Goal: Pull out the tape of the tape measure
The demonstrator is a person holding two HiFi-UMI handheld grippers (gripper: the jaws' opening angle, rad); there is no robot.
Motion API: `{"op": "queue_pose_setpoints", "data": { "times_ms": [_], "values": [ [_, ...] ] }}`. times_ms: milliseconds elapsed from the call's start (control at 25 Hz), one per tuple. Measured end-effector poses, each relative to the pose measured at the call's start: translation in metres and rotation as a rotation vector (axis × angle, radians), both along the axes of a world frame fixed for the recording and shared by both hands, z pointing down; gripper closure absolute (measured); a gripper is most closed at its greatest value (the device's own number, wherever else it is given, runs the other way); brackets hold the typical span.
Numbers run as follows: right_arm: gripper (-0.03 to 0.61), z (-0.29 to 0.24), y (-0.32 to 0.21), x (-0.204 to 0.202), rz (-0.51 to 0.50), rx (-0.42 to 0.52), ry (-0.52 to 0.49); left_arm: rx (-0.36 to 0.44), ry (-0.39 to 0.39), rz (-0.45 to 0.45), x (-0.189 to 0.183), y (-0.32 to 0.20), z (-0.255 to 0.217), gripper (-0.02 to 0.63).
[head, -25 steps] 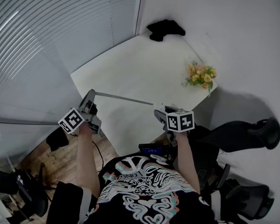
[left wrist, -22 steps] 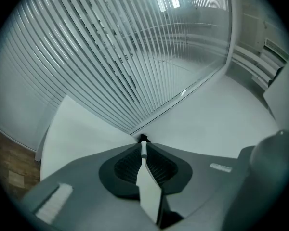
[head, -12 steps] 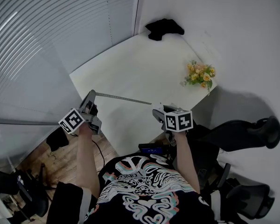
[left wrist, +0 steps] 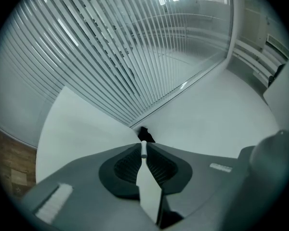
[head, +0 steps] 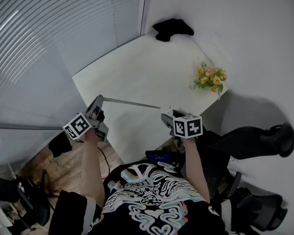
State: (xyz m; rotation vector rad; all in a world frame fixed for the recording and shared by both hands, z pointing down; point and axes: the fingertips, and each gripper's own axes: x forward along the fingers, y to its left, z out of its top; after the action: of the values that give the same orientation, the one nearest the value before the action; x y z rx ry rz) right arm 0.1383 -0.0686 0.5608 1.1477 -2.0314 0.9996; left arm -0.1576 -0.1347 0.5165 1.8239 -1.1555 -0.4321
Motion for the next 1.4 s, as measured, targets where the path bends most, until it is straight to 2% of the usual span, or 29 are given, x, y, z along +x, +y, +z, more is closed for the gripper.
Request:
{"op": "queue_pose_setpoints", "data": {
  "times_ms": [720,880,1080,1400],
  "values": [
    [0.344,0.011,-0.004,0.009,-0.004,-0.009,0.009,-0.050,-0.120,0.046,0.011,0.003,0.019,0.580],
    [0.344,0.016,-0.007,0.009,-0.011,-0.016,0.011,-0.062,-0.191,0.062,0.011,0.003,0.028,0.580],
    [0.344,0.023,-0.011,0.010,-0.016,-0.021,0.019,-0.091,-0.230,0.068,0.010,0.005,0.039,0.580],
    [0.344,0.037,-0.022,0.009,-0.051,0.033,0.051,-0.130,-0.314,0.069,0.012,0.004,0.060,0.580]
  ]
}}
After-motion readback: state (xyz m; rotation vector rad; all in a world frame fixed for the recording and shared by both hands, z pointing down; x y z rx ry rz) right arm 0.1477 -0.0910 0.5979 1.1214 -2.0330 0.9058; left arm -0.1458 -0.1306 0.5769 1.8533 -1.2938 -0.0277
